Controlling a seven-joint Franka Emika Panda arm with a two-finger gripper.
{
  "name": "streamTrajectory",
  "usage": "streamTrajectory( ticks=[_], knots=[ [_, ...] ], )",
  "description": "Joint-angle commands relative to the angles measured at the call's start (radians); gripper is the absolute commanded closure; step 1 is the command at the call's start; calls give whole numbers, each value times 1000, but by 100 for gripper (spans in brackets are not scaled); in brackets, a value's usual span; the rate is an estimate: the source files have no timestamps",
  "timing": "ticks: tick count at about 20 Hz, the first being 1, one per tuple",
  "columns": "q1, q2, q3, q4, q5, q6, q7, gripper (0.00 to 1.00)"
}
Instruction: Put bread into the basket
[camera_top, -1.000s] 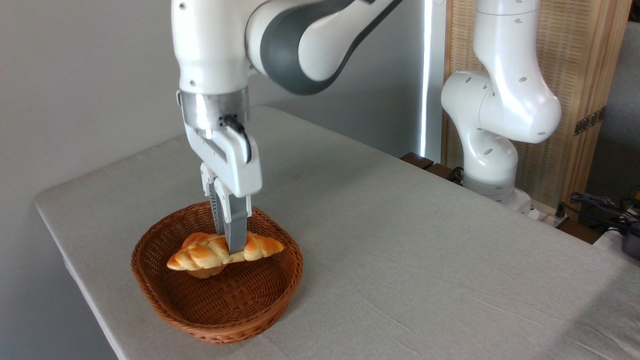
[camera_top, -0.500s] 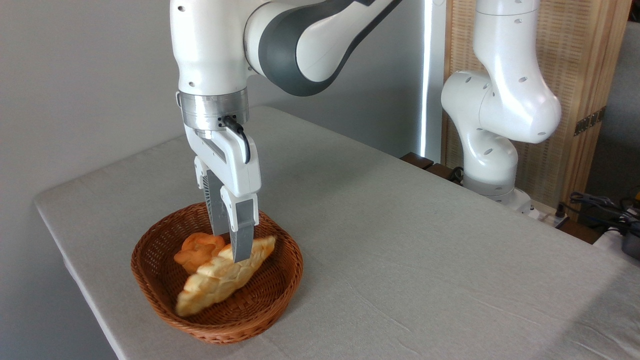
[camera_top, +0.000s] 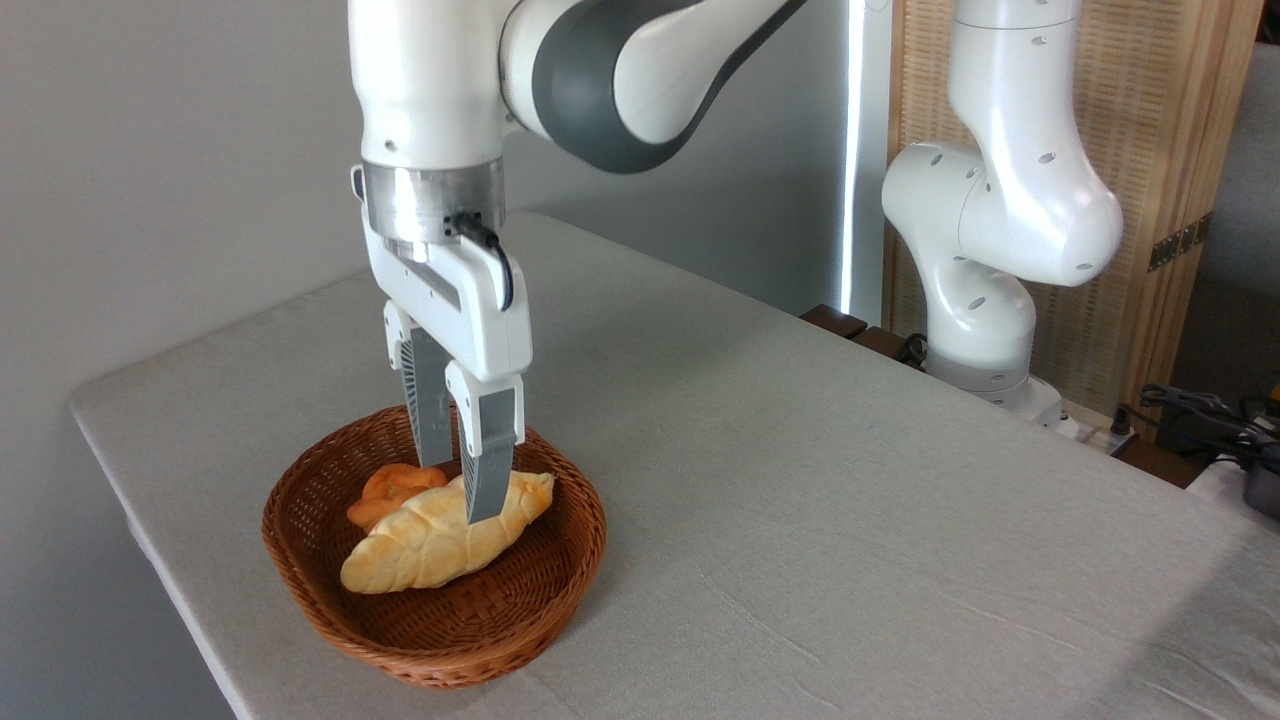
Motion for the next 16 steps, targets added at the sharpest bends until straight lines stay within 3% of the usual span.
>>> streamTrajectory(
  ticks=[1,8,12,16],
  knots=[
    [0,-18,21,71,-1,-67,0,0],
    [-2,-7,14,258,-13,-369,-55,0],
    [-2,-7,7,307,-35,-518,-110,0],
    [-2,-10,7,310,-47,-549,-127,0]
  ],
)
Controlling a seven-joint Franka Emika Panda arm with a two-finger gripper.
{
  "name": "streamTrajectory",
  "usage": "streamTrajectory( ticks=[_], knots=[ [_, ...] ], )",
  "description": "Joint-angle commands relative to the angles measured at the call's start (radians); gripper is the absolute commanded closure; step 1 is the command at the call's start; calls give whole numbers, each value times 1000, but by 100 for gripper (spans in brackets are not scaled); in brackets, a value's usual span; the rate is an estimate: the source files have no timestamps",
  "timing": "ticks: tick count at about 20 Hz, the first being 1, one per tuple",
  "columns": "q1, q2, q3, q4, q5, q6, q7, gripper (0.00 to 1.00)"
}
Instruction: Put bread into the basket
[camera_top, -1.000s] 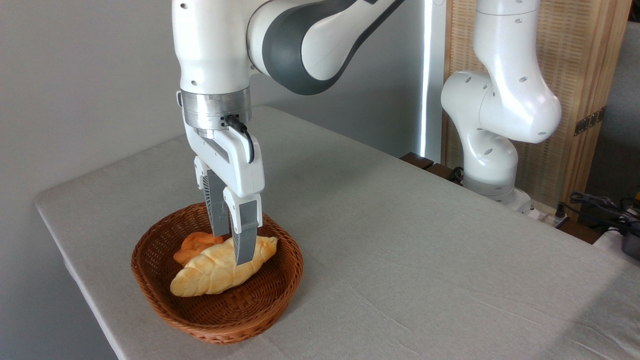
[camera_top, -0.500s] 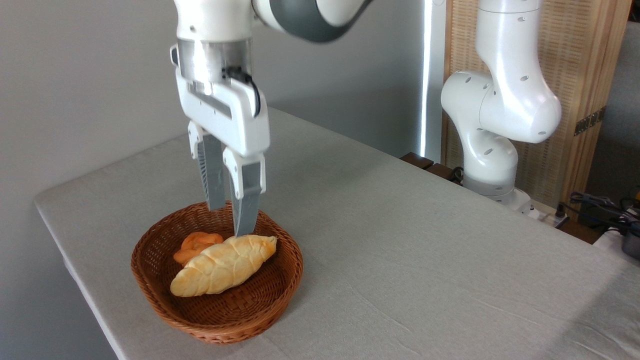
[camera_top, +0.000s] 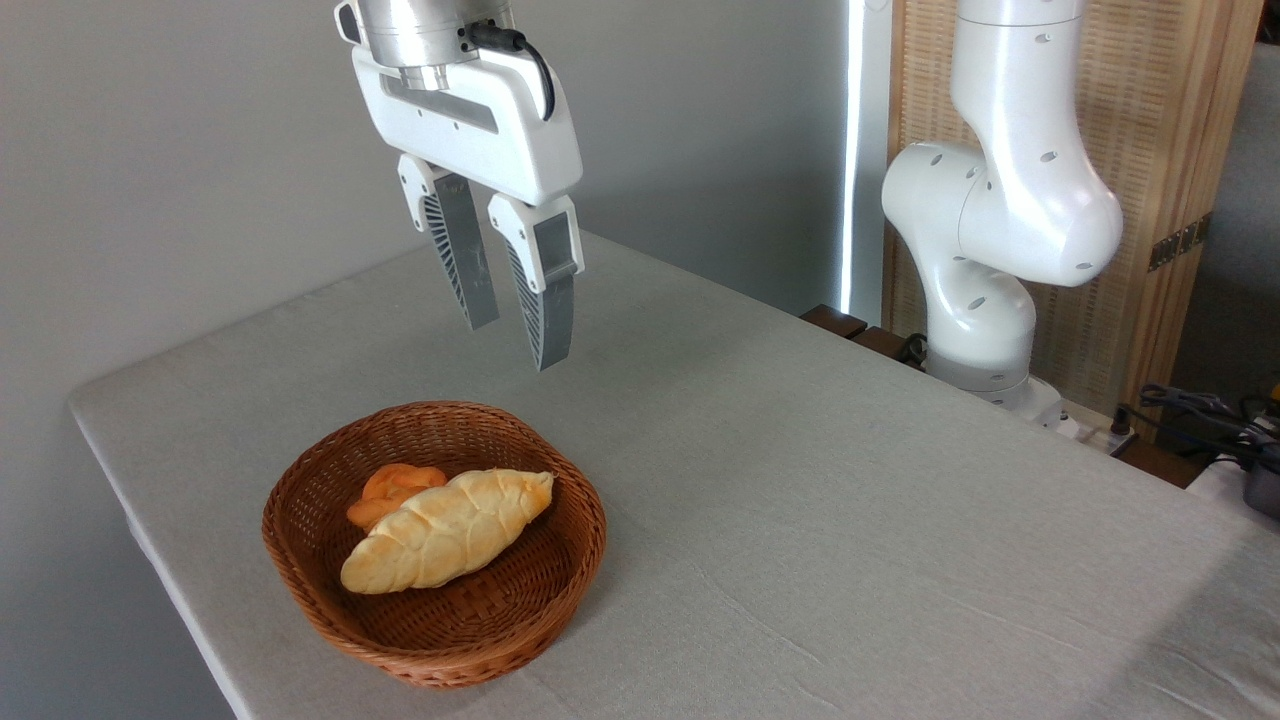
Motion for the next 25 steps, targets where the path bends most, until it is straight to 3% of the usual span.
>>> streamTrajectory(
  ticks=[1,12,16,25],
  knots=[
    [-2,11,1,25,-18,-32,-34,0],
    [-2,4,8,5,-20,-13,-19,0],
    [-2,3,15,-1,-49,10,-19,0],
    [-2,3,15,-3,-32,11,-19,0]
  ],
)
